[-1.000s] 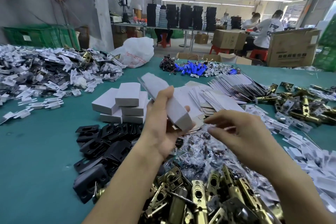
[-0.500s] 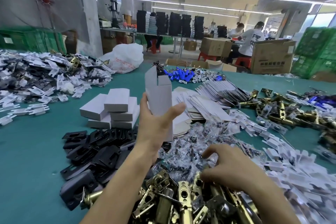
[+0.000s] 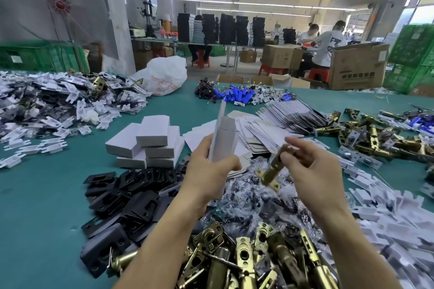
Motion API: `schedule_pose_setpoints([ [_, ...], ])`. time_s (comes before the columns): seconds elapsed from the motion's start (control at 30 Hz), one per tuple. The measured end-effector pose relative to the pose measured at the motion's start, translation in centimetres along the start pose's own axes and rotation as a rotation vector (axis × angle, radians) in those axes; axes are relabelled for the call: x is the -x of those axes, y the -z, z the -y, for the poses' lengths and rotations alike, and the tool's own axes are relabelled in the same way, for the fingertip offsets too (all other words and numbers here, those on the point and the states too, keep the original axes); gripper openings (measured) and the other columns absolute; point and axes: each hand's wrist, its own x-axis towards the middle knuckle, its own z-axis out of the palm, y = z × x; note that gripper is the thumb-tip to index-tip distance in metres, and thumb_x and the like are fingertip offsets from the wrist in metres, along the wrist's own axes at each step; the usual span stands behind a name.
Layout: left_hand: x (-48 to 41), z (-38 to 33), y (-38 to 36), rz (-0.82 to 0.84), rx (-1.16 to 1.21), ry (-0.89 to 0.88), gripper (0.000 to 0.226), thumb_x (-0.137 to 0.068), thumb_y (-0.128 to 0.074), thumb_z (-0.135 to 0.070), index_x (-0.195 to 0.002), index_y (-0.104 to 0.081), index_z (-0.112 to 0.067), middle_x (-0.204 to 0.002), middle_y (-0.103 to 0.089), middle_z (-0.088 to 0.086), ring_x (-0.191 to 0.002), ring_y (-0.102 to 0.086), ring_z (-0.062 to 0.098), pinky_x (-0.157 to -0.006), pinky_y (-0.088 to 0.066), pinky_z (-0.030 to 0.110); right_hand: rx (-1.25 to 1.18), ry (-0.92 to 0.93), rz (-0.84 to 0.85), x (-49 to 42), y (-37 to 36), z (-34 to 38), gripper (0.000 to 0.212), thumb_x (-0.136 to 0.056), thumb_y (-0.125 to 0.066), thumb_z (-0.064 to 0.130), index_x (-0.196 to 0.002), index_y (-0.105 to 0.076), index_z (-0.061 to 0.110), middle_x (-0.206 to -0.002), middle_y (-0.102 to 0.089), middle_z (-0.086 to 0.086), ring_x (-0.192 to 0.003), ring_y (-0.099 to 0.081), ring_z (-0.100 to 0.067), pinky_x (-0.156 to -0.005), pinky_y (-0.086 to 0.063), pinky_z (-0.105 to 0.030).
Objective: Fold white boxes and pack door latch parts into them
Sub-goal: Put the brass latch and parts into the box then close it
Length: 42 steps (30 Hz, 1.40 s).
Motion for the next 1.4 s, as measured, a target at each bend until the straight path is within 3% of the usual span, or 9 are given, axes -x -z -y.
schedule_pose_setpoints([
  [0.13,0.2,-0.1,0.4,0.241,0.027,0.039,0.055,-0.052,-0.073,-0.028,-0.105,-0.06,-0.026,-0.11,-0.058,0.008,-0.093,-0.06,0.025,-0.064,-0.061,0.037,-0.318,0.169,-0.15,-0.5,1.2,1.5,0.027,-0.09,-0.063,0.007,-0.114,-0.063,0.021,-0.1,-0.073,0.009,-0.1,-0.069,-0.008,-0.087,-0.058,-0.027],
  [0.23,0.5,0.0,0.7,0.434,0.005,0.069,0.072,-0.046,-0.075,-0.033,-0.114,-0.06,-0.015,-0.118,-0.056,0.022,-0.098,-0.061,0.031,-0.065,-0.06,0.039,-0.54,0.236,-0.094,-0.3,2.2,2.8,0.028,-0.081,-0.065,0.021,-0.109,-0.064,0.021,-0.105,-0.074,-0.003,-0.102,-0.07,-0.019,-0.084,-0.058,-0.027],
  [0.33,0.8,0.1,1.0,0.574,0.052,0.153,0.088,-0.05,-0.079,-0.028,-0.129,-0.052,-0.002,-0.128,-0.051,0.035,-0.103,-0.063,0.035,-0.068,-0.06,0.046,-0.586,0.29,-0.018,0.0,2.5,3.9,0.035,-0.075,-0.07,0.03,-0.109,-0.065,0.02,-0.104,-0.075,-0.003,-0.101,-0.071,-0.019,-0.081,-0.057,-0.024],
  [0.53,0.9,-0.1,1.7,0.755,0.173,0.154,0.082,-0.062,-0.078,-0.027,-0.135,-0.048,-0.004,-0.123,-0.056,0.031,-0.109,-0.063,0.035,-0.062,-0.062,0.042,-0.626,0.345,-0.024,0.2,2.6,4.8,0.035,-0.075,-0.072,0.029,-0.109,-0.067,0.02,-0.1,-0.075,0.001,-0.097,-0.071,-0.018,-0.082,-0.057,-0.026],
  [0.8,0.8,-0.1,1.6,0.776,0.175,0.196,0.071,-0.061,-0.075,-0.017,-0.127,-0.052,-0.006,-0.118,-0.057,0.031,-0.101,-0.062,0.036,-0.06,-0.062,0.043,-0.449,0.521,-0.02,0.6,2.7,5.5,0.028,-0.081,-0.071,0.014,-0.108,-0.069,0.02,-0.102,-0.075,0.006,-0.094,-0.073,-0.02,-0.087,-0.057,-0.03],
  [0.93,0.8,-0.1,1.6,0.792,0.172,0.173,0.078,-0.061,-0.07,-0.018,-0.134,-0.047,-0.001,-0.121,-0.056,0.039,-0.106,-0.06,0.042,-0.065,-0.061,0.047,-0.3,0.528,0.13,1.0,2.4,5.8,0.031,-0.079,-0.068,0.007,-0.106,-0.068,0.02,-0.102,-0.075,0.009,-0.091,-0.073,-0.01,-0.082,-0.056,-0.018],
  [1.1,1.1,-0.2,1.3,0.743,0.2,0.129,0.068,-0.058,-0.068,-0.02,-0.124,-0.053,-0.011,-0.11,-0.06,0.027,-0.093,-0.068,0.032,-0.059,-0.062,0.043,-0.192,0.476,0.255,1.4,1.5,5.7,0.033,-0.081,-0.07,-0.007,-0.101,-0.073,0.019,-0.099,-0.076,0.006,-0.09,-0.073,-0.012,-0.078,-0.058,-0.022],
  [1.27,1.1,0.0,0.7,0.588,0.215,0.07,0.05,-0.051,-0.072,-0.02,-0.1,-0.067,-0.018,-0.092,-0.061,0.009,-0.075,-0.068,0.026,-0.051,-0.06,0.041,0.153,0.555,0.21,1.7,1.1,5.8,0.032,-0.082,-0.074,0.009,-0.1,-0.073,0.036,-0.095,-0.071,0.015,-0.089,-0.066,-0.005,-0.077,-0.054,-0.025],
  [1.4,1.1,0.0,0.6,0.572,0.206,0.024,0.051,-0.053,-0.076,-0.021,-0.103,-0.067,-0.013,-0.094,-0.061,0.013,-0.078,-0.067,0.028,-0.05,-0.059,0.039,0.229,0.55,0.176,1.9,1.1,5.9,0.017,-0.084,-0.065,0.035,-0.09,-0.065,0.051,-0.092,-0.065,0.011,-0.093,-0.061,-0.012,-0.082,-0.052,-0.045],
])
